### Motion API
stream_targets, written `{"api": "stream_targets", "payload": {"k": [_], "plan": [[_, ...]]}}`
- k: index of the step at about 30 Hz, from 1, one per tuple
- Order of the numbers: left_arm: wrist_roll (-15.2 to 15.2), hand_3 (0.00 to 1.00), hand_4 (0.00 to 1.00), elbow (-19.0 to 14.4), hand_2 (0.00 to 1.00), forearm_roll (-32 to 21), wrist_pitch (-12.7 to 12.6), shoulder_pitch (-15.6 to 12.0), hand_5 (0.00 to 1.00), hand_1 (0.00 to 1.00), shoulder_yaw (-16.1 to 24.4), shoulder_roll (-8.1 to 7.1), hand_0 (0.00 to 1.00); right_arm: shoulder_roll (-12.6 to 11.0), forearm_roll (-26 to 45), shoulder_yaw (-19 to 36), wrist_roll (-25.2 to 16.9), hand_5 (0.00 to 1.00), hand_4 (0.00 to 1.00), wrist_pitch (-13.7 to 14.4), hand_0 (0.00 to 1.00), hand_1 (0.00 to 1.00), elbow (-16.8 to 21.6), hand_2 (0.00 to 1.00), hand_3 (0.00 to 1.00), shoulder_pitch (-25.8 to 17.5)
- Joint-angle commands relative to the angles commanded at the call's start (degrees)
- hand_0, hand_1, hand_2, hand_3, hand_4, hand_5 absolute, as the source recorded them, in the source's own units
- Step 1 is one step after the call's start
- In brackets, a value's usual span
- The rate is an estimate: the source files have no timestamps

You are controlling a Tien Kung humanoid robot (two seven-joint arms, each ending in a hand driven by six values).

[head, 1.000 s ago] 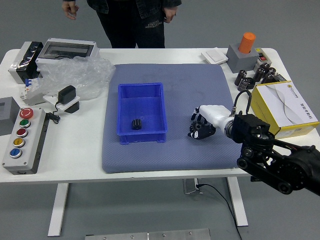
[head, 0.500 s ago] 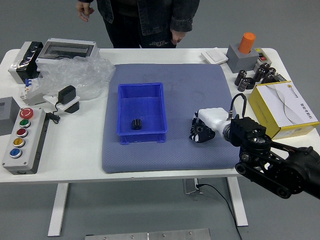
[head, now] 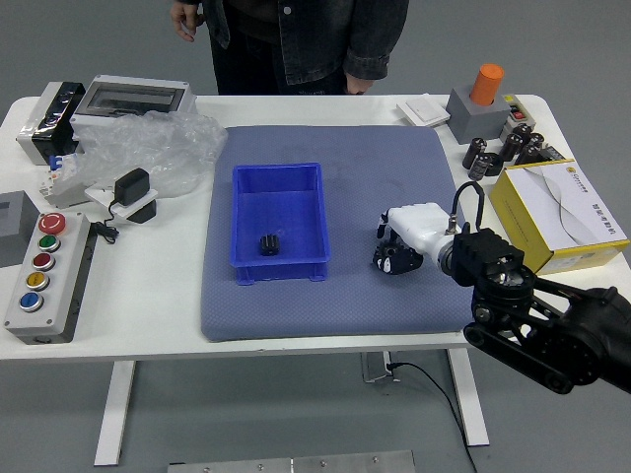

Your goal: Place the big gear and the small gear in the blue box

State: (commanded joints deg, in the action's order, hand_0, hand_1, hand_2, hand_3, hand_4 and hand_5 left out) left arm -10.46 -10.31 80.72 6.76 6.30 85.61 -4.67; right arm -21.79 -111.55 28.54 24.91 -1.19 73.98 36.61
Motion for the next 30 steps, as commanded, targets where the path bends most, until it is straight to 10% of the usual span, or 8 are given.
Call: {"api": "stream_targets", "payload": {"k": [30], "plan": [[0.0,0.696,0.43,0.0,0.695,0.15,0.05,0.02,0.021,0.679,0.23,-0.04,0.728,-0.63,7.79,0.66,3.32,0.389,0.685,-4.22,0.617,0.51,0.22,0.571,0.663,0.29]]}}
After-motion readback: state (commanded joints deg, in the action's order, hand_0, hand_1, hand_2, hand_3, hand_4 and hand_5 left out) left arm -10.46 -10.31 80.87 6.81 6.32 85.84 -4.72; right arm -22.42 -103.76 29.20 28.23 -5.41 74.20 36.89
